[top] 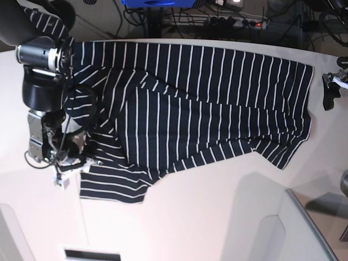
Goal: Layout the t-shirt on the table in an organized manner, then fold the t-shirt properly
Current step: 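Lift the held side edge with the right gripper and hold it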
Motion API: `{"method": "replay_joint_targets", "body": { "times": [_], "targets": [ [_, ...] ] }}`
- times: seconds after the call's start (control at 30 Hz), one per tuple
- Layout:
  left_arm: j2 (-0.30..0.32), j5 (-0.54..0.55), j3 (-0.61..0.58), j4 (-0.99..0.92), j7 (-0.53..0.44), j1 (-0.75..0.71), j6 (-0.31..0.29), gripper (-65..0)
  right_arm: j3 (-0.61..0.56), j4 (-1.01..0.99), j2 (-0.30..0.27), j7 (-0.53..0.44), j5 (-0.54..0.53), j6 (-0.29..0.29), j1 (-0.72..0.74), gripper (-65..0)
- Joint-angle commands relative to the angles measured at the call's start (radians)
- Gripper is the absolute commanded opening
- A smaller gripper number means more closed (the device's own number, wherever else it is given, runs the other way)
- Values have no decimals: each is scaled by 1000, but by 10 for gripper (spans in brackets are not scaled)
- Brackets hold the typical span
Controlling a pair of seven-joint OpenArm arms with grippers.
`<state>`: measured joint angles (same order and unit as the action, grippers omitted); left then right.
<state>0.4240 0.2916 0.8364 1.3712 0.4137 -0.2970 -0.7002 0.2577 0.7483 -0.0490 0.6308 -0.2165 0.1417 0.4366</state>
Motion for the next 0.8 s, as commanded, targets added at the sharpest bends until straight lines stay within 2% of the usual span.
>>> {"method": "replay_joint_targets", "body": {
  "times": [0.0,0.77],
  "targets": [
    [26,18,10,14,-25,2,2,0,-1,15,-7,-13,-7,6,28,-344],
    [20,18,8,12,-25,2,2,0,-1,23,-5,-12,-7,6,28,-344]
  ]
}}
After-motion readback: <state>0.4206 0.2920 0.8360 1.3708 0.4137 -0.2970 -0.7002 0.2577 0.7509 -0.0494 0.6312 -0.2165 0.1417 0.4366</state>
